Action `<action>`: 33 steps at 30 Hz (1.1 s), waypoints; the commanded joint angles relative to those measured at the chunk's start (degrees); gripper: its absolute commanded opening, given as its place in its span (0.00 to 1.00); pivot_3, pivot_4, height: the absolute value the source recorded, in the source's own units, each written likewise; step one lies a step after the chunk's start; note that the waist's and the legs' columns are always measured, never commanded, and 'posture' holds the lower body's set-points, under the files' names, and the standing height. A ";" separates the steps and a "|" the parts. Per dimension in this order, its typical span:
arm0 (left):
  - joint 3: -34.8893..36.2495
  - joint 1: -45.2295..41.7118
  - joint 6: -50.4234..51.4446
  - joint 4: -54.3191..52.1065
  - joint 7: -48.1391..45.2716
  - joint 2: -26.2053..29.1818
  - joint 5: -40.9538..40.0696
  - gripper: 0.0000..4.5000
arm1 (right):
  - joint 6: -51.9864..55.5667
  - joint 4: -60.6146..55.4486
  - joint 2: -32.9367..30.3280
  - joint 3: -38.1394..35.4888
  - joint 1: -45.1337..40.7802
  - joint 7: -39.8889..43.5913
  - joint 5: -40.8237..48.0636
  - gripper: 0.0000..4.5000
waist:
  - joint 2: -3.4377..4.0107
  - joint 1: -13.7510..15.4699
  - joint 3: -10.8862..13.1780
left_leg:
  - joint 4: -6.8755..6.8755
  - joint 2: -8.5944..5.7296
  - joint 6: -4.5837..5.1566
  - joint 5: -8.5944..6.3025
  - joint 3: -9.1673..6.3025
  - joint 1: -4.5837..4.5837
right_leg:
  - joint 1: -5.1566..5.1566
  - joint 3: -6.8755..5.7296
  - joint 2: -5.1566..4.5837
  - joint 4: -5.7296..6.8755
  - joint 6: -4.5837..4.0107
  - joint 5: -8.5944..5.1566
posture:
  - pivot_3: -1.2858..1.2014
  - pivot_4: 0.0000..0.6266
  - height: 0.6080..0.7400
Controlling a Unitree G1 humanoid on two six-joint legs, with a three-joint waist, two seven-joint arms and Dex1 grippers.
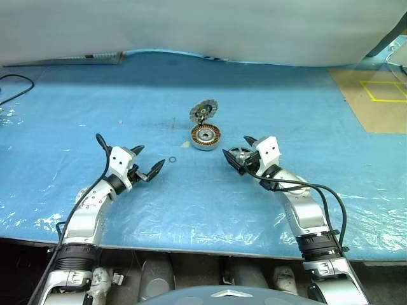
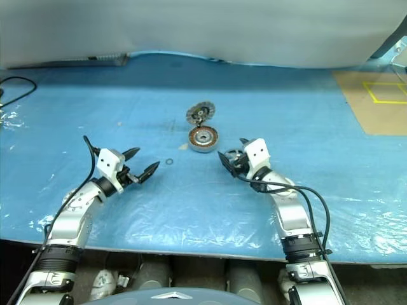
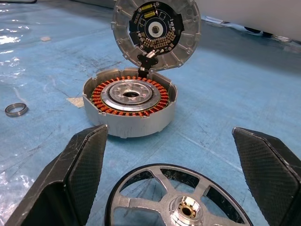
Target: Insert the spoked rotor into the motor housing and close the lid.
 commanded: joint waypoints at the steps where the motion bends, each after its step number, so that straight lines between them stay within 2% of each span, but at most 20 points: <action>1: 0.19 -0.80 -1.24 -0.20 -0.13 -0.09 -0.30 1.00 | -1.17 -1.73 0.09 0.38 -0.33 -0.03 -0.32 0.99 | 0.00 0.00 0.00 | 0.00 0.00 0.00 0.00 0.00 0.00 | 0.00 0.00 0.00 0.00 0.00 0.00 | 0.52 0.24 1.00; 33: 0.26 -0.40 -2.19 0.26 0.65 -0.06 0.50 1.00 | -0.81 -1.49 -0.14 1.32 -0.81 0.27 -0.48 0.99 | 0.00 0.00 0.00 | 0.00 0.00 0.00 0.00 0.00 0.00 | 0.00 0.00 0.00 0.00 0.00 0.00 | 0.52 0.24 1.00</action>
